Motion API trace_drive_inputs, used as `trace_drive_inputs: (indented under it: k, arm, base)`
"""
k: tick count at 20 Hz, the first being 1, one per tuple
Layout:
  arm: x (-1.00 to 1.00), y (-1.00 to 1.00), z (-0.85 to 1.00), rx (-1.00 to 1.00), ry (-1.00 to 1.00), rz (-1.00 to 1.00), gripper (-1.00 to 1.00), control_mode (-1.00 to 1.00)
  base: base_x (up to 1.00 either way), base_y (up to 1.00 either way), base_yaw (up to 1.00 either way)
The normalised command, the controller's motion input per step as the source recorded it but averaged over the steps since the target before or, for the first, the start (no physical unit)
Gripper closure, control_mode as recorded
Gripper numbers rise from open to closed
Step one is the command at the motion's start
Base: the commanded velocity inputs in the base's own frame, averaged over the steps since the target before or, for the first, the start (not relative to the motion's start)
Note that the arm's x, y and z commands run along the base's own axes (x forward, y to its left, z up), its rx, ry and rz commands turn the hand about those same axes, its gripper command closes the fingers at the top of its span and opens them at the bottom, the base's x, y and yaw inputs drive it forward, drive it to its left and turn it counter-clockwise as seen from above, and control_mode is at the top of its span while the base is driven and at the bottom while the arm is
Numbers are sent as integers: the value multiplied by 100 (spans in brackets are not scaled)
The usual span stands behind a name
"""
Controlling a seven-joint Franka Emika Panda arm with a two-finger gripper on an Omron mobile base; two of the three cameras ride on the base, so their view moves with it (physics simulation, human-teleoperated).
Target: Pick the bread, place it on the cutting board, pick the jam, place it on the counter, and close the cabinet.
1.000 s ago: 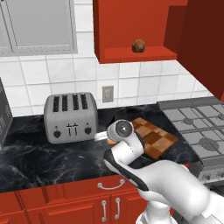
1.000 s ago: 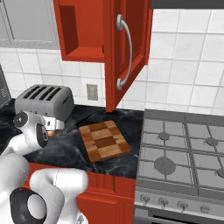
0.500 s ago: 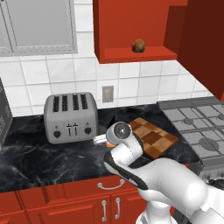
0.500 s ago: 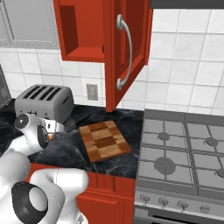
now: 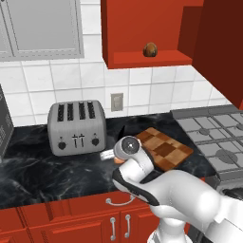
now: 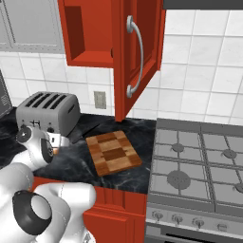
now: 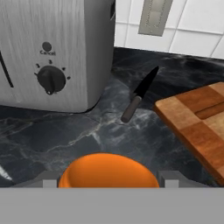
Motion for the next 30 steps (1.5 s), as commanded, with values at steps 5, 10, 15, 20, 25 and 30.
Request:
trace_drive_inputs:
  k: [5, 10, 15, 20, 25, 30]
  arm:
    - [0, 0, -21, 0, 0, 0, 100, -100]
    - [2, 0, -19, 0, 0, 0, 100, -100]
    - [0, 0, -14, 0, -4, 0, 100, -100]
    - [0, 0, -15, 0, -5, 0, 100, -100]
    - [0, 0, -15, 0, -4, 0, 100, -100]
    - [5, 0, -12, 0, -1, 0, 100, -100]
  base:
    - [0, 0, 0]
    - [0, 0, 0]
    - [0, 0, 0]
    - [0, 0, 0]
    - [0, 0, 0]
    - [0, 0, 0]
